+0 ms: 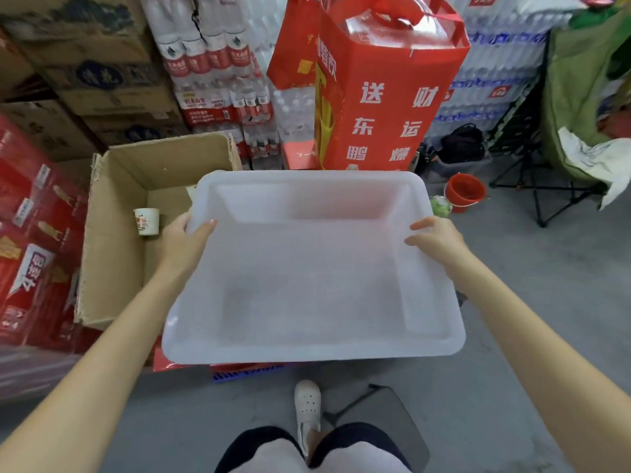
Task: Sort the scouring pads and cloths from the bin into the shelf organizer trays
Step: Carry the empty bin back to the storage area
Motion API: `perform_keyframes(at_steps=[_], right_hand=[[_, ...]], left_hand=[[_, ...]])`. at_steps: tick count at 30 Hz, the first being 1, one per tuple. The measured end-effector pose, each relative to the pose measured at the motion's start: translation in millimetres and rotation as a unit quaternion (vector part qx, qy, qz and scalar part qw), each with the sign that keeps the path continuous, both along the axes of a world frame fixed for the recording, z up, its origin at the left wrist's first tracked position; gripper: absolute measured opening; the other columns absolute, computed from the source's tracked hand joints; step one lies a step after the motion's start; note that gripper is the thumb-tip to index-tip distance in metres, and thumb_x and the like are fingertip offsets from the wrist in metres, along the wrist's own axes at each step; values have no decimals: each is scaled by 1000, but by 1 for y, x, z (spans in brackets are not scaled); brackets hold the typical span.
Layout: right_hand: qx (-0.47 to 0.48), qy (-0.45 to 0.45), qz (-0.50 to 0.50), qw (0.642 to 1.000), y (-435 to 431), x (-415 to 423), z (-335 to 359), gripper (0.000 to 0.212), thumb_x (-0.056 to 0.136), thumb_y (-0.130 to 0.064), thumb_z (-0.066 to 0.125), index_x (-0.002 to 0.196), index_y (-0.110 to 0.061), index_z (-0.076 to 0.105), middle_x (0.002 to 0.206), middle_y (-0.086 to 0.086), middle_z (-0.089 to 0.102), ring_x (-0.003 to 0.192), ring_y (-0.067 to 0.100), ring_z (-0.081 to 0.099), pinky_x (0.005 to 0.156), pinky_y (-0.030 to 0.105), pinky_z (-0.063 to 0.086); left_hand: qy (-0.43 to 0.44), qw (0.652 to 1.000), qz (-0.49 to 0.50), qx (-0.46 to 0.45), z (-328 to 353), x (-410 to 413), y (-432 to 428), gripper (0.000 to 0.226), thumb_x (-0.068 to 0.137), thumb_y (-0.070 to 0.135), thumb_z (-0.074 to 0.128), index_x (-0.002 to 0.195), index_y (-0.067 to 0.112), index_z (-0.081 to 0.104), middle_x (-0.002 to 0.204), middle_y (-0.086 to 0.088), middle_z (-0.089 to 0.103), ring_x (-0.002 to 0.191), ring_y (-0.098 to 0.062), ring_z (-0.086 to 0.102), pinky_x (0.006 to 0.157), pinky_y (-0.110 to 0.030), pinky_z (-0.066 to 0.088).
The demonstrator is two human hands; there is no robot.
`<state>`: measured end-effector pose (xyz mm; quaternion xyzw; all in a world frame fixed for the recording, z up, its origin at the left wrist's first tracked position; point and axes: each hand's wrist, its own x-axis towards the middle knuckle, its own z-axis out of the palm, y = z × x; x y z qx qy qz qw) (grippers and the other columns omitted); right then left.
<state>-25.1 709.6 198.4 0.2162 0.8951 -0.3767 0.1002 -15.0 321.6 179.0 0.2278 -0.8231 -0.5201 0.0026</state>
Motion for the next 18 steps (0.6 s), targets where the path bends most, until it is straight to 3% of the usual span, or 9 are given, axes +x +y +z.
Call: perform_keyframes(at_steps=[2,4,9,14,18], right_hand=[[-11,-12,32,999,-18,-12,0,40,86,-11,66,125,-7,59,124,10,55,104,23,50,84,30,39],[-19,-28,42,999,-31,-21,-2,40,85,-11,67,124,-5,60,128,12,56,114,27,52,90,32,41],[0,-41,-13,999,-6,-28,-10,31,83,-6,67,113,-3,67,118,15,63,98,27,55,86,33,44],[23,-23,-62,998,36,-20,-14,31,81,-6,67,112,-6,68,120,13,62,104,28,56,87,35,46],[14,-3,-62,998,43,-17,-20,31,80,-9,68,110,-12,67,124,11,58,107,26,54,83,30,42]], left_hand=[[-1,1000,25,5,10,-2,-19,49,73,54,59,100,13,65,90,2,65,85,-22,61,77,-34,50],[-14,999,46,6,13,-1,-30,59,66,62,55,103,18,63,101,0,66,95,-26,62,88,-44,52],[-12,999,3,45,0,-2,4,30,87,38,62,106,15,64,105,-5,68,96,-25,63,85,-39,51],[-32,996,-62,56,-18,-5,43,40,85,44,62,117,22,60,114,0,66,103,-23,62,93,-49,51],[-20,996,-81,1,-27,-5,55,43,94,32,57,134,19,48,124,6,52,110,-16,50,91,-37,44]])
